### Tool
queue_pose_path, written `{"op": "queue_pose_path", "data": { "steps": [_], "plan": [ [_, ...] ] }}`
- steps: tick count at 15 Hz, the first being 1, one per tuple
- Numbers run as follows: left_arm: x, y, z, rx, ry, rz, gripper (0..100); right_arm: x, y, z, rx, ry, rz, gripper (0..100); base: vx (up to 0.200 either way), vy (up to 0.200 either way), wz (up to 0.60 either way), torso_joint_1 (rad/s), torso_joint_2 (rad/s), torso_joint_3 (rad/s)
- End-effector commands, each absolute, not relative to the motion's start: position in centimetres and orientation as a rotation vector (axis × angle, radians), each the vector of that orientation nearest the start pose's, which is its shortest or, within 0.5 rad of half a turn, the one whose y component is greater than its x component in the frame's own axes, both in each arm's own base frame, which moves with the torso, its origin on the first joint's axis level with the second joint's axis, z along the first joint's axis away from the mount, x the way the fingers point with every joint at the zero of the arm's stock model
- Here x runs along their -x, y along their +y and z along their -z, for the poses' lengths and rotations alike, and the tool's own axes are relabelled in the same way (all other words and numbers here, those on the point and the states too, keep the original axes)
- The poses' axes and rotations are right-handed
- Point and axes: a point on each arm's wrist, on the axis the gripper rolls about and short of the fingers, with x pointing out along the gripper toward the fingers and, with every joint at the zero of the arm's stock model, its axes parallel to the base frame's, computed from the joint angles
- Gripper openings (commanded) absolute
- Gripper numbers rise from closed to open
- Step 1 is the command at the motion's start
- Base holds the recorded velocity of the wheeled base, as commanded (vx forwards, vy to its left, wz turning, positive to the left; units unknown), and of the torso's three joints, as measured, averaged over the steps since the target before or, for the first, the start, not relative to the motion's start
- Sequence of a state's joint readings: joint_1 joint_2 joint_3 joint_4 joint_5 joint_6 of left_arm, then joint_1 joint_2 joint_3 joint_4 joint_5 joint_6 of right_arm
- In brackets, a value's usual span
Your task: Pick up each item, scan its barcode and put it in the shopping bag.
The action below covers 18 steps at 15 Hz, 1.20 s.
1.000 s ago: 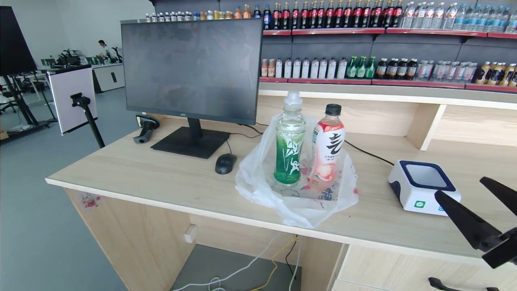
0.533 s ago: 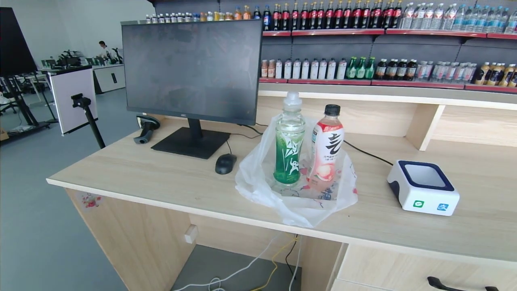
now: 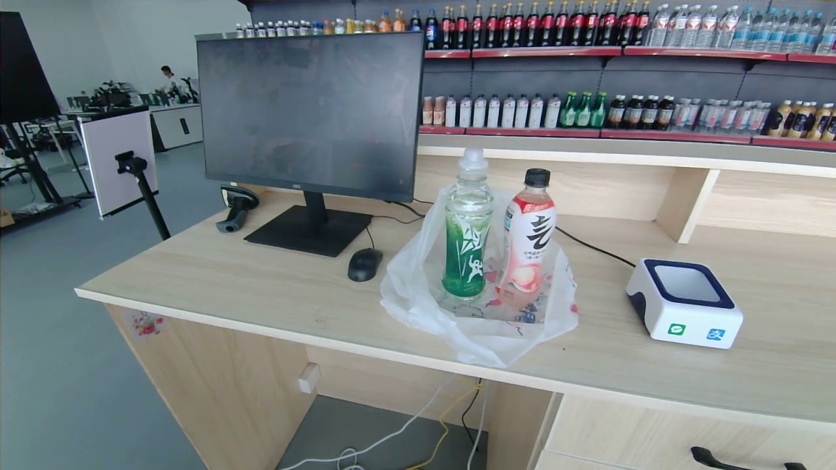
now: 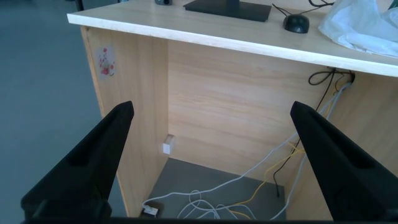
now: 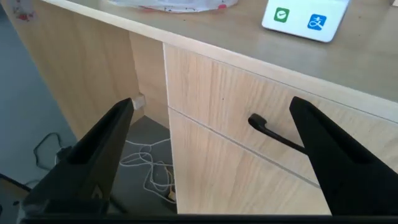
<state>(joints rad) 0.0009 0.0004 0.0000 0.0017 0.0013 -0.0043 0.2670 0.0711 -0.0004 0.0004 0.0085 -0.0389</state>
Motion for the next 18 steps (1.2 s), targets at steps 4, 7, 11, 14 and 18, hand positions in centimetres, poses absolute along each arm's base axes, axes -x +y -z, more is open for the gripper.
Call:
{"op": "queue_pose_path", "data": {
  "steps": [4, 7, 11, 14, 18],
  "plan": [
    [2.3, 0.0, -7.5, 0.005, 0.002, -0.003, 100, 1.4, -0.2, -7.8, 0.044, 0.111, -0.154, 100, 0.0, 0.0, 0.0, 0.0, 0.0, 0.0],
    [2.3, 0.0, -7.5, 0.005, 0.002, -0.003, 100, 1.6, -0.2, -7.7, 0.048, 0.09, -0.148, 100, 0.0, 0.0, 0.0, 0.0, 0.0, 0.0],
    [2.3, 0.0, -7.5, 0.005, 0.002, -0.003, 100, 1.5, -0.1, -7.7, 0.013, 0.096, -0.053, 100, 0.0, 0.0, 0.0, 0.0, 0.0, 0.0],
    [2.3, 0.0, -7.5, 0.005, 0.002, -0.003, 100, 2.3, 0.0, -7.5, 0.043, 0.002, -0.002, 100, 0.0, 0.0, 0.0, 0.0, 0.0, 0.0],
    [2.3, 0.0, -7.5, 0.005, 0.002, -0.002, 100, 2.3, 0.0, -7.5, 0.025, 0.001, -0.008, 100, 0.0, 0.0, 0.0, 0.0, 0.0, 0.0]
  ]
}}
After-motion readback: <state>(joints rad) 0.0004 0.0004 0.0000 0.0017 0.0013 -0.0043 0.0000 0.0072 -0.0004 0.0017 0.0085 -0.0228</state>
